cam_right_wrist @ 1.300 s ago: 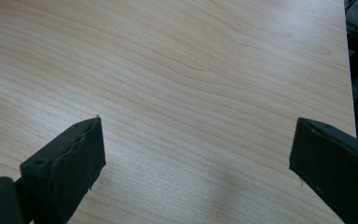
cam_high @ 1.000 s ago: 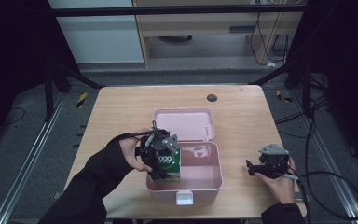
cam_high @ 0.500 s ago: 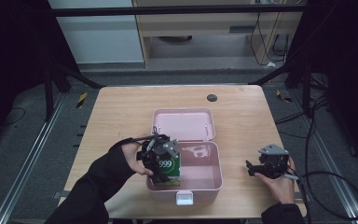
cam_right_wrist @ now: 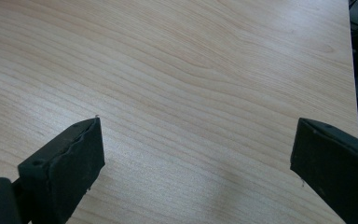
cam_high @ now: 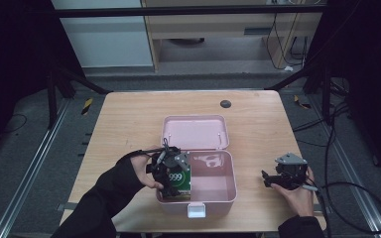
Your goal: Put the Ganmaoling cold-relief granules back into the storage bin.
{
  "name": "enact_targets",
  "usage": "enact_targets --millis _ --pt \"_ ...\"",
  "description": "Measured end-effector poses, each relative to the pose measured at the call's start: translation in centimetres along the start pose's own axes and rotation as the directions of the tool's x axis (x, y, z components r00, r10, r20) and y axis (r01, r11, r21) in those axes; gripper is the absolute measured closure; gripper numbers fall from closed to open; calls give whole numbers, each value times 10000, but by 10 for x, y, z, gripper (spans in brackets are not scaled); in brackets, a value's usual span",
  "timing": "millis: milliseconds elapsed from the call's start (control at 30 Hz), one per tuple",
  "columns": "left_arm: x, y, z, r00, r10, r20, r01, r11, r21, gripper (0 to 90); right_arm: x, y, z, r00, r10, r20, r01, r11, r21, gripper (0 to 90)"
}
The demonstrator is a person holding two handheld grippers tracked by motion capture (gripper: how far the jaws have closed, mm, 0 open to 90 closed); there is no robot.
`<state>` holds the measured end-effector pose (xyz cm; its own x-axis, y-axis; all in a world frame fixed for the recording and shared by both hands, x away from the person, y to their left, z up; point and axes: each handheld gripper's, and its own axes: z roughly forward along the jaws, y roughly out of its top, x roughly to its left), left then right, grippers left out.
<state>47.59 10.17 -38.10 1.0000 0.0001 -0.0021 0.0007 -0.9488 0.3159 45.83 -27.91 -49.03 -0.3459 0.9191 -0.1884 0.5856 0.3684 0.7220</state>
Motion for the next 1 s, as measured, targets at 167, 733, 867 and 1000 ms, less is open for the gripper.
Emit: enact_targets --millis 167,733,867,1000 --pt "0 0 2 10000 20 -30 -20 10000 75 145 0 0 0 10000 9 5 -9 10000 -7 31" --pt "-1 -6 -20 9992 -210 -330 183 9967 -794 143 0 0 0 10000 7 -32 -7 10000 27 24" --pt "-6 -9 -38 9979 -241 -609 139 9866 -1628 169 -1 0 0 10000 35 -2 -35 10000 27 24" --pt "-9 -17 -59 9928 -482 -1094 230 9750 -2208 201 -1 0 -1 10000 80 -14 -80 10000 57 24"
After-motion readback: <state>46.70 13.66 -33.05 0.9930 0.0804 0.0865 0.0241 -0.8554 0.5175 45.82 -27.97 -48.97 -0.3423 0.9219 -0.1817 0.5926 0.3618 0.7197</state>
